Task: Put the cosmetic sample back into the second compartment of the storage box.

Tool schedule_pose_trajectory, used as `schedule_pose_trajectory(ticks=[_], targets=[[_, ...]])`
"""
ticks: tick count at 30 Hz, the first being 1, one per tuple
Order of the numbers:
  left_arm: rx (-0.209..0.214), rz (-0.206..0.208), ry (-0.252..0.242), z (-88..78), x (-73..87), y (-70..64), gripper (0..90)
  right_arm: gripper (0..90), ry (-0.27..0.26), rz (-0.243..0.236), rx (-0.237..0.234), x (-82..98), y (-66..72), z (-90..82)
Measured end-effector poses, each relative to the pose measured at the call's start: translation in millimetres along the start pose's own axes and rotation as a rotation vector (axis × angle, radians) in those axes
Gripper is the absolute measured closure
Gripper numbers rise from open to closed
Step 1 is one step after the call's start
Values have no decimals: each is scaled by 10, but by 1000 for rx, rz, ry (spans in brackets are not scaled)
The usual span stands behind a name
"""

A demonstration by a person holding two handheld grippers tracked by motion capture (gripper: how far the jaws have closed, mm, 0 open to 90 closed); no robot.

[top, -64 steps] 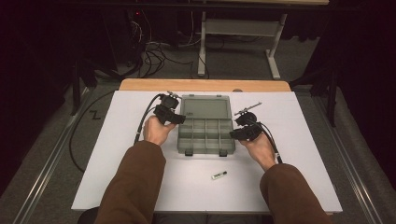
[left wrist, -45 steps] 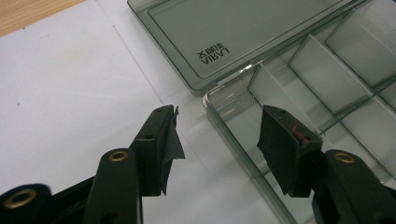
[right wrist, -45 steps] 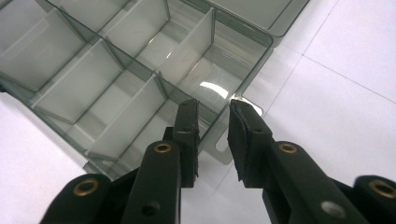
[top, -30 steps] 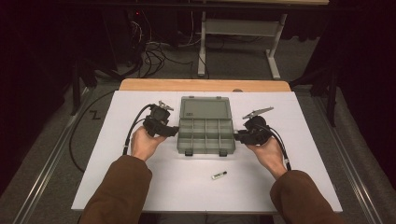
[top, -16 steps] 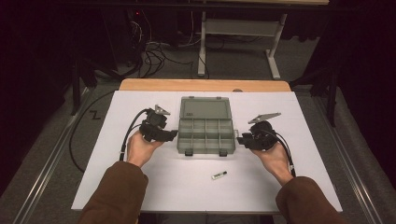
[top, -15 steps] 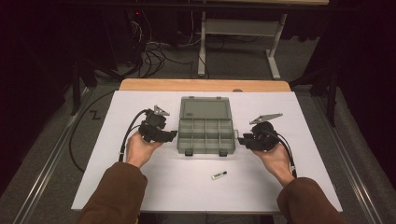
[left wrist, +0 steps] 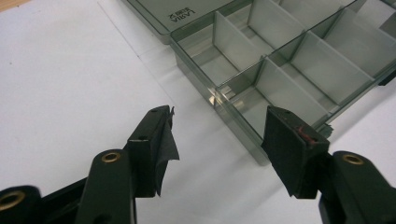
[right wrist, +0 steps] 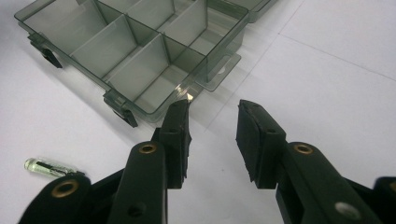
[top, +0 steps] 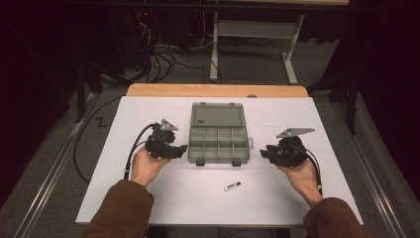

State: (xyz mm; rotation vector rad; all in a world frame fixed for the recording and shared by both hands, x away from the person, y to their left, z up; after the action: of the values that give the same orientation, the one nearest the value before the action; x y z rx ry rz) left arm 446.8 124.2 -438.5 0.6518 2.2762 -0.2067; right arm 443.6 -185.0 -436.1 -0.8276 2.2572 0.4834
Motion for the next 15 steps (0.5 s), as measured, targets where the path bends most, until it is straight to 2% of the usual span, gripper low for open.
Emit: schedule_pose_trajectory(ticks=[11, 15], targets=[[4, 16, -7, -21, 56, -70, 415, 628, -43, 18, -10, 102, -8, -85], [8, 21, -13, -43, 75, -101, 415, 614, -59, 10, -8, 139, -6, -110]])
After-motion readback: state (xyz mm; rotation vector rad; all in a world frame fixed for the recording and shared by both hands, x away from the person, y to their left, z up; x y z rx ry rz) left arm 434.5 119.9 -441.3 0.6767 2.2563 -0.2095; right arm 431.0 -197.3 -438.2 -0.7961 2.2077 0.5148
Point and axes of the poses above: each handheld gripper's, and its own axes: z roughly forward along the jaws, x roughly out of its underside, y roughly to its left, the point moved 9 cm from there along z, roughly forward along the jaws, and after that the axes turned 5 degrees about -x, right-handed, at the moved point
